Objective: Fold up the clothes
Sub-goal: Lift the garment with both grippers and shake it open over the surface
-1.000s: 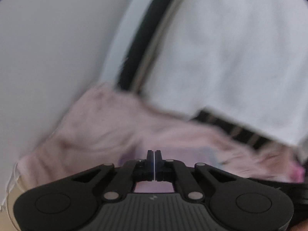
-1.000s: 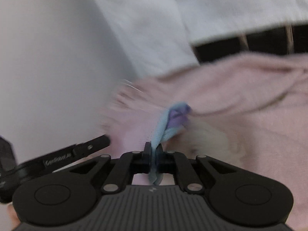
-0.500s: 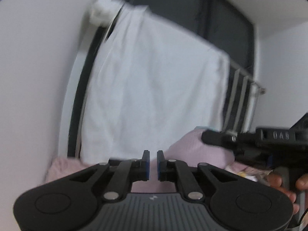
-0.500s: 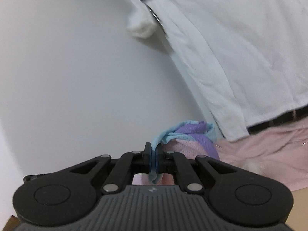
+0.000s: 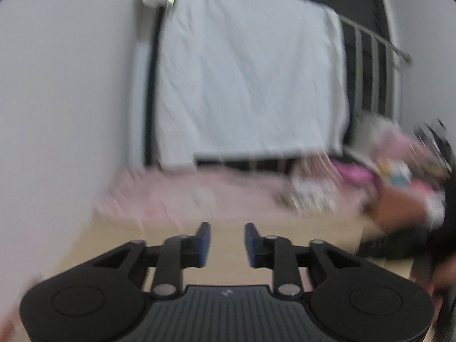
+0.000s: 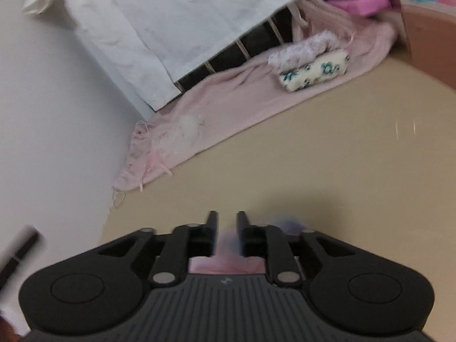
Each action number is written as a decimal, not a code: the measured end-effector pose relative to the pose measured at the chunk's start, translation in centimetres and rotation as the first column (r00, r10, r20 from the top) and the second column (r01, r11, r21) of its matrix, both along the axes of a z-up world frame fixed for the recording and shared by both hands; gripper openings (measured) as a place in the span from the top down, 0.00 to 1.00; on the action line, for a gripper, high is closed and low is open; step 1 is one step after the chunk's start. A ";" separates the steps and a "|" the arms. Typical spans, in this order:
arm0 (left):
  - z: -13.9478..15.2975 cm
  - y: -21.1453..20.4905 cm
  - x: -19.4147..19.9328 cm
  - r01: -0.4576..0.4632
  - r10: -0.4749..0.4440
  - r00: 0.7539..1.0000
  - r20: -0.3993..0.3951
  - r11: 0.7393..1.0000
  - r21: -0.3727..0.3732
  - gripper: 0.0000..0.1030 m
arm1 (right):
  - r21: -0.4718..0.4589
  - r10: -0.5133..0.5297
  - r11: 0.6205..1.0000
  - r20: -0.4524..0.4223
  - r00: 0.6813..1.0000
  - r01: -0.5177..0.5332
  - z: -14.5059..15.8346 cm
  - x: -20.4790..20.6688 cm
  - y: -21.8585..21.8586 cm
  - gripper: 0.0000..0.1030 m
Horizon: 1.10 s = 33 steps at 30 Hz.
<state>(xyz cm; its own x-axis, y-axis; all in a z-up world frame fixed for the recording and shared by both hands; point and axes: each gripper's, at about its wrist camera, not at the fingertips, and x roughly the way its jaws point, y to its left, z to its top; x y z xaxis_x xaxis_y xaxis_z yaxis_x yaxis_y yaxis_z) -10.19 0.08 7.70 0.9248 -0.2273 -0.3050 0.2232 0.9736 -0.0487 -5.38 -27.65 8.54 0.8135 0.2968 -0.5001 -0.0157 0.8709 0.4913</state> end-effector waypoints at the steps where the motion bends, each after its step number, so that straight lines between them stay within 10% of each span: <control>1: -1.7 -0.7 -0.6 0.025 -0.024 0.999 -0.022 0.999 0.022 0.45 | -0.049 0.008 0.999 0.039 0.999 -0.006 -0.4 -1.0 -1.1 0.34; 9: -8.2 -5.2 0.8 0.079 -0.049 0.990 -0.135 0.972 0.223 0.44 | -0.405 0.241 0.896 0.101 0.965 -0.181 -3.8 -3.5 -1.1 0.31; 13: -7.8 -2.5 2.6 0.093 -0.068 0.971 -0.230 0.991 0.101 0.44 | -0.587 0.375 0.761 0.054 0.926 -0.274 -5.3 -4.1 2.7 0.32; 17: -7.7 -1.4 3.7 0.083 -0.081 0.941 -0.328 0.997 -0.009 0.50 | -0.417 0.223 0.882 -0.039 0.974 -0.218 -7.1 -0.2 1.4 0.73; 19: -7.5 -1.9 3.5 0.137 -0.140 0.931 -0.337 0.990 -0.032 0.83 | -0.316 0.200 0.925 -0.060 0.978 -0.209 -7.2 0.5 0.5 0.98; 20: -7.4 -2.4 3.3 0.168 -0.167 0.928 -0.332 0.985 -0.026 0.98 | -0.251 0.224 0.939 -0.075 0.972 -0.236 -7.1 0.4 0.1 0.97; 26: -3.3 0.3 1.6 0.124 -0.172 0.969 -0.180 0.960 -0.251 1.00 | 0.032 0.254 0.965 0.115 0.960 -0.259 -0.6 -3.7 -1.8 0.98; 33: 12.2 3.5 -5.0 0.207 -0.136 0.966 0.218 0.913 -0.350 1.00 | -0.005 0.283 0.947 0.482 0.829 -0.321 15.4 -11.8 -1.1 0.98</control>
<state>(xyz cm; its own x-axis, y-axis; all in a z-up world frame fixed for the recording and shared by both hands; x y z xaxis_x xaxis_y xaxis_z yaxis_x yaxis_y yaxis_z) -15.23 3.53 19.91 0.8929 -0.4503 0.0033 0.4251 0.8403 -0.3364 -17.19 -28.79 23.92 0.8082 0.5870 -0.0471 -0.5175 0.7462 0.4189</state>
